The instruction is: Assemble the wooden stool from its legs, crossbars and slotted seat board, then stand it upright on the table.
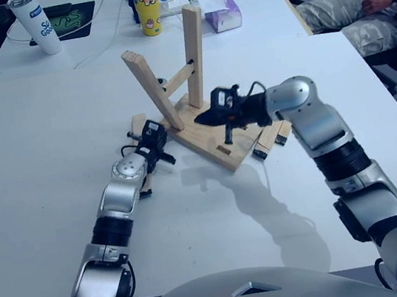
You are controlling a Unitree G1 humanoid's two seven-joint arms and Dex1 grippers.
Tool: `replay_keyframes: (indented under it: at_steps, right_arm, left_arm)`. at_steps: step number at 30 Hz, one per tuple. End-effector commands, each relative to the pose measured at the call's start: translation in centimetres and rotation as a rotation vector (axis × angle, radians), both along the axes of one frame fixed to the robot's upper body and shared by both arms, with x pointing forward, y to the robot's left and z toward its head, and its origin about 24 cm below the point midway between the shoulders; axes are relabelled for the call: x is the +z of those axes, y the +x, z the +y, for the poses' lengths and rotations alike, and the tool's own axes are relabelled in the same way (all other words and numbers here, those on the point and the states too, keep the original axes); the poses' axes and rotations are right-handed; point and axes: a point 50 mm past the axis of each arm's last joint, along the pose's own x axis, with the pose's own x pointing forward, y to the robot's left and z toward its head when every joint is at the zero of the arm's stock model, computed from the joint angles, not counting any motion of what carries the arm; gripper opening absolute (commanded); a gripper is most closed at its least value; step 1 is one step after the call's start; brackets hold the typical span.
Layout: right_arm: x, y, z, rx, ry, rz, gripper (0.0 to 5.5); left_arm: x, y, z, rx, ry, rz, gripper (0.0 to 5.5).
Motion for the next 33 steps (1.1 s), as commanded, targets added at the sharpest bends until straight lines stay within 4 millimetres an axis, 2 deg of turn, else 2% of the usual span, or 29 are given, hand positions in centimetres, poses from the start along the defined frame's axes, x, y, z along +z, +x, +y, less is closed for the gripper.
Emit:
replay_keyframes:
  at_steps: [1, 5, 11, 16, 19, 21, 23, 28, 30, 33]
  right_arm:
    - [-0.2, 3.0, -3.6, -0.251, -0.137, -0.059, 0.02]
    - [-2.6, 4.1, -5.1, -0.352, -0.263, -0.058, 0.02]
    - [-5.7, 3.1, -4.7, -0.302, -0.292, 0.041, 0.02]
    - [-5.3, 1.4, -3.2, -0.144, -0.232, 0.109, 0.02]
    - [-4.8, -0.4, -2.1, -0.041, -0.140, 0.217, 0.02]
    - [-4.7, -0.8, -1.8, -0.036, -0.113, 0.242, 0.02]
    - [-4.4, -0.5, -1.9, -0.069, -0.099, 0.225, 0.02]
    - [-2.9, 3.0, -3.0, -0.337, -0.056, 0.107, 0.02]
    - [-3.5, 3.6, -3.9, -0.401, -0.097, 0.120, 0.02]
    - [-5.3, 3.6, -5.4, -0.447, -0.211, 0.149, 0.02]
  left_arm:
    - [-0.9, -1.1, 1.1, 0.052, 0.017, 0.056, 0.00]
    - [-0.6, -1.3, 0.9, 0.060, 0.011, 0.048, 0.00]
    - [0.4, -1.4, -0.1, 0.032, -0.018, 0.037, 0.00]
    - [0.4, -1.3, -0.2, 0.022, -0.015, 0.042, 0.00]
    - [0.5, -1.1, -0.2, 0.016, -0.015, 0.040, 0.00]
    - [0.6, -1.0, -0.2, 0.014, -0.015, 0.037, 0.00]
    - [0.7, -1.0, -0.2, 0.012, -0.014, 0.033, 0.00]
    - [0.9, -0.9, -0.3, 0.015, -0.020, 0.025, 0.00]
    - [1.0, -0.8, -0.4, 0.017, -0.025, 0.013, 0.00]
    - [2.1, -0.5, -0.5, 0.043, -0.098, -0.055, 0.00]
